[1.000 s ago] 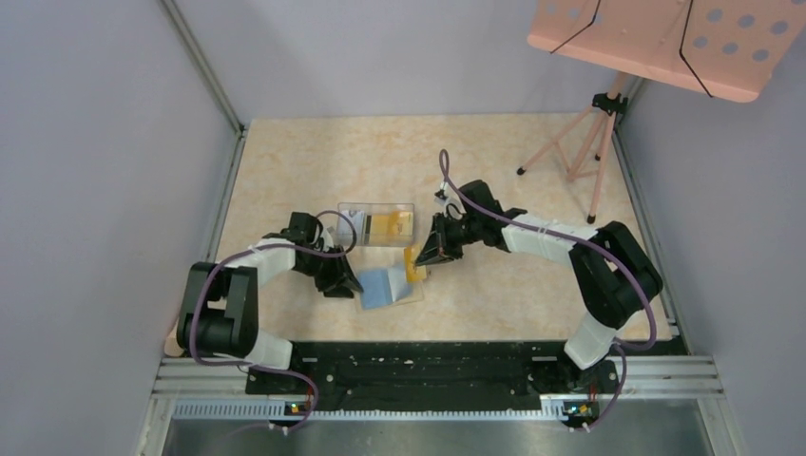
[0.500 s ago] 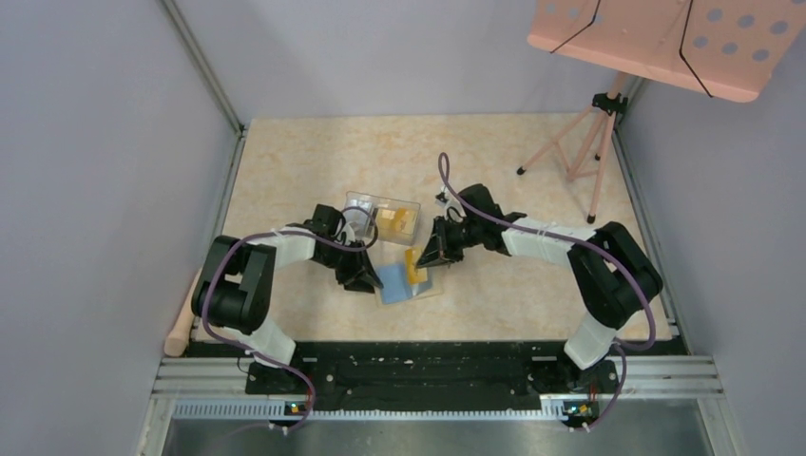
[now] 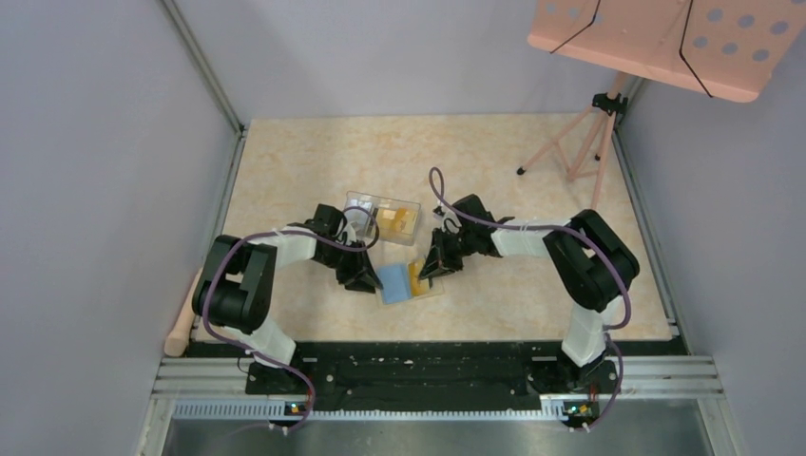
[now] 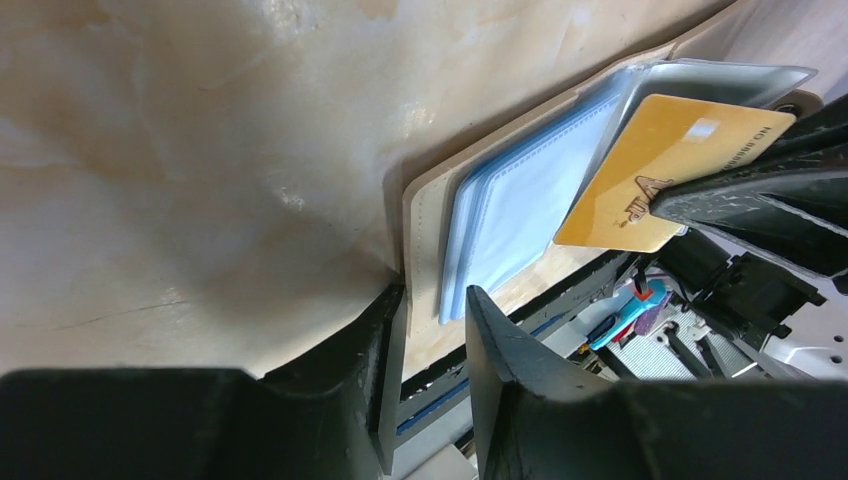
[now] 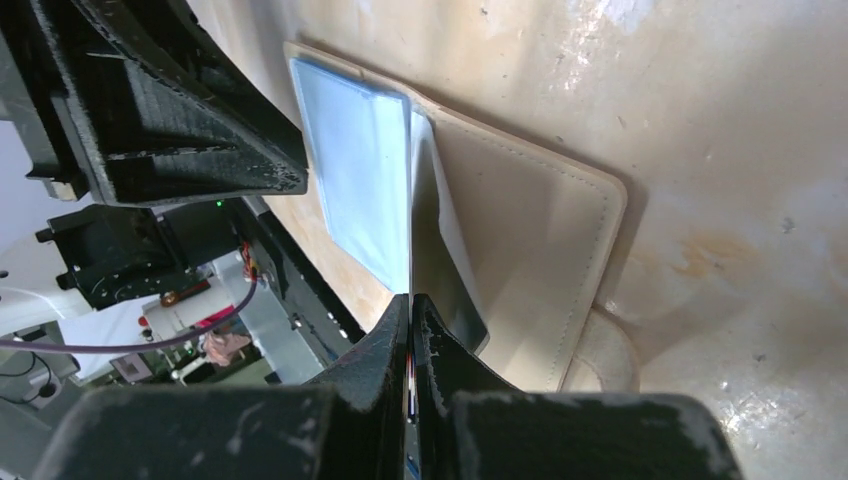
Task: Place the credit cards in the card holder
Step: Insert the credit card into the card holder.
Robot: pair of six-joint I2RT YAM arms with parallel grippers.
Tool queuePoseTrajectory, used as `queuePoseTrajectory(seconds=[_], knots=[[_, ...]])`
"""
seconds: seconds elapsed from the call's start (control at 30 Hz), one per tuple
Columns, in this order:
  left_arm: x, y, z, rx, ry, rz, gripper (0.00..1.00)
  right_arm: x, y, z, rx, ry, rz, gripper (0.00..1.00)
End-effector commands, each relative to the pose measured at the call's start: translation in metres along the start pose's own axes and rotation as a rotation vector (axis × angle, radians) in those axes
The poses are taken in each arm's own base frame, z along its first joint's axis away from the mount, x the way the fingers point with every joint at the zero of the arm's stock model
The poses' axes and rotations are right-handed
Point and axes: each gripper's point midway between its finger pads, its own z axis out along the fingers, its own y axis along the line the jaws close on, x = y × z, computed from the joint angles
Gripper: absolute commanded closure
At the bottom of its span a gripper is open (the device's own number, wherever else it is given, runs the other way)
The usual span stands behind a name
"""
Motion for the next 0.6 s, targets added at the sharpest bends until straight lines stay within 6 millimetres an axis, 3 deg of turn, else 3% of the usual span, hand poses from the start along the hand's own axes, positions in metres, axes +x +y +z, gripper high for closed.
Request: queuePoseTrajectory(seconds=[0.0, 0.3, 0.57], knots=[[-0.004, 0.033, 0.014, -0.132, -0.033, 0.041, 0.66, -0.006, 0.013, 0.006, -0.053, 0.0, -0.069, 1.0], [-0.001, 0.035, 0.018, -0.143, -0.014, 0.055, 0.8, -0.004, 0.02, 0.012, -0.094, 0.014, -0.088, 1.0], [0.002, 0.038, 0.023, -0.152, 0.008, 0.065, 0.85, 0.003, 0.007, 0.022, -0.076, 0.05, -0.054, 1.0]])
